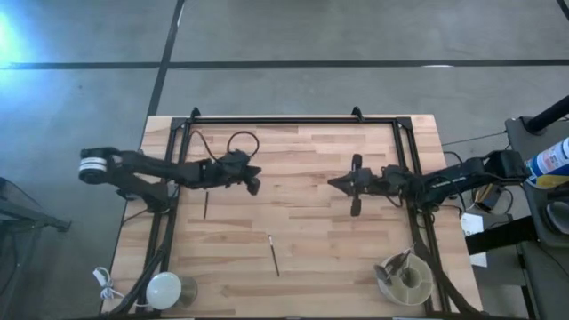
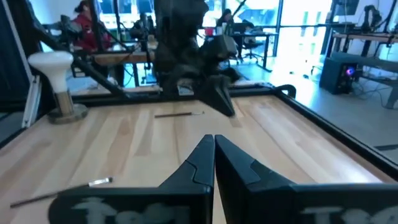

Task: Put items in baskets/containers
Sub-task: Put the black eyeshadow brush into the white organizer

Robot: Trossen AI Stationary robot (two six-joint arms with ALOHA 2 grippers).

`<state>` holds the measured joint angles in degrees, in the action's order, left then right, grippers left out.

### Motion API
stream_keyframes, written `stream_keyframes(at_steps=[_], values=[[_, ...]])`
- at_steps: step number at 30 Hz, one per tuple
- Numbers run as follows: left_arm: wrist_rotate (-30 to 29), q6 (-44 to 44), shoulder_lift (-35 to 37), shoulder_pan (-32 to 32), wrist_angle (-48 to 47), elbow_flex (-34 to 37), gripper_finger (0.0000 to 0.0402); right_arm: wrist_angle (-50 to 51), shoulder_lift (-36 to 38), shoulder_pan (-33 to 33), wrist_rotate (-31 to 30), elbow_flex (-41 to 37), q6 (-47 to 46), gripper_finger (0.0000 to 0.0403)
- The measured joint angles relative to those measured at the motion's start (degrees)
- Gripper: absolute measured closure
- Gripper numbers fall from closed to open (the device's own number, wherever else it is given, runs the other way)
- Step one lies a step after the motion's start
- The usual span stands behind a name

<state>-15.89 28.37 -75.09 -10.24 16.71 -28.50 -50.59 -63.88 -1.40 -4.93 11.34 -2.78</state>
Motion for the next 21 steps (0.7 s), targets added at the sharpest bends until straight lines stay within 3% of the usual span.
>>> stream_keyframes(at_steps=[8, 11, 14, 21], values=[[-4.64, 22.06, 8.57, 0.22, -50.64, -9.0, 0.0397, -1.22, 0.0, -0.16, -1.09, -1.48, 2.74, 0.0394], [-2.67, 30.0, 8.59, 0.22, -63.21, -10.5, 0.0382, -1.21, 0.0, -0.14, -1.05, -1.45, 2.86, 0.0394], [0.25, 35.59, 8.2, 0.28, -69.13, -9.82, 0.0357, -1.01, 0.02, -0.16, -1.05, -1.63, 3.01, 0.0394], [0.29, 39.64, 8.27, -0.73, -66.69, -3.64, 0.0314, -0.68, 0.02, -0.12, -1.05, -2.37, 3.36, 0.0394]])
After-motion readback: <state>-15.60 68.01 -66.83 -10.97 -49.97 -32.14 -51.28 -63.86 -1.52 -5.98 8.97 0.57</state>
